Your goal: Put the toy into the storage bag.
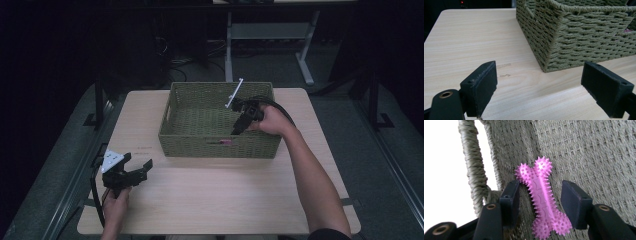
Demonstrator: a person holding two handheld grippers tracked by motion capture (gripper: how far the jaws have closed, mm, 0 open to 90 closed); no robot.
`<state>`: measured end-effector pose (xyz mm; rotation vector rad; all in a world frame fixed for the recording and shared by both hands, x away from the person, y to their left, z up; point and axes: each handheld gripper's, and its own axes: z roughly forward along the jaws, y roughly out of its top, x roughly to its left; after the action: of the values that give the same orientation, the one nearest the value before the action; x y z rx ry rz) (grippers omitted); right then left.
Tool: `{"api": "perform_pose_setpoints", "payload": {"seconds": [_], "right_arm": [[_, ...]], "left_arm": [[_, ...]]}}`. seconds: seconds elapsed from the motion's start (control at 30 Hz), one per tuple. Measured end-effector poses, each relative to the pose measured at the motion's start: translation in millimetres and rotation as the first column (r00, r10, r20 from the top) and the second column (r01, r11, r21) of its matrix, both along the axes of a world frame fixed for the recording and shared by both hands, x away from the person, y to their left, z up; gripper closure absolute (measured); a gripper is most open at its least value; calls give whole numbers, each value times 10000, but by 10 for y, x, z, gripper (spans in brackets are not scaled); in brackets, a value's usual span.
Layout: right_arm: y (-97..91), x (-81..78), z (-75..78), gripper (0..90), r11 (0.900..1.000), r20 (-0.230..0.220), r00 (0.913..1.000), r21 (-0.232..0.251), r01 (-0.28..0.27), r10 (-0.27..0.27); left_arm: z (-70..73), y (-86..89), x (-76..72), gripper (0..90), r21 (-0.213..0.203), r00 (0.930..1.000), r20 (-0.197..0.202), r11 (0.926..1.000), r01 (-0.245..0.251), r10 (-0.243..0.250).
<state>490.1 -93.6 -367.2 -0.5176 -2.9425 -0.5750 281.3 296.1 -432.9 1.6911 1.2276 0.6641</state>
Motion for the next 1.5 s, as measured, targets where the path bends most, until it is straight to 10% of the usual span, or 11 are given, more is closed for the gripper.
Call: {"api": "perform_pose_setpoints", "payload": {"seconds": [1.5], "right_arm": [[-368, -365, 496, 398, 9929, 924, 9938, 1076, 515, -616]], "left_arm": [[-4, -44, -2, 130, 54, 10000, -22, 10000, 78, -78]]}}
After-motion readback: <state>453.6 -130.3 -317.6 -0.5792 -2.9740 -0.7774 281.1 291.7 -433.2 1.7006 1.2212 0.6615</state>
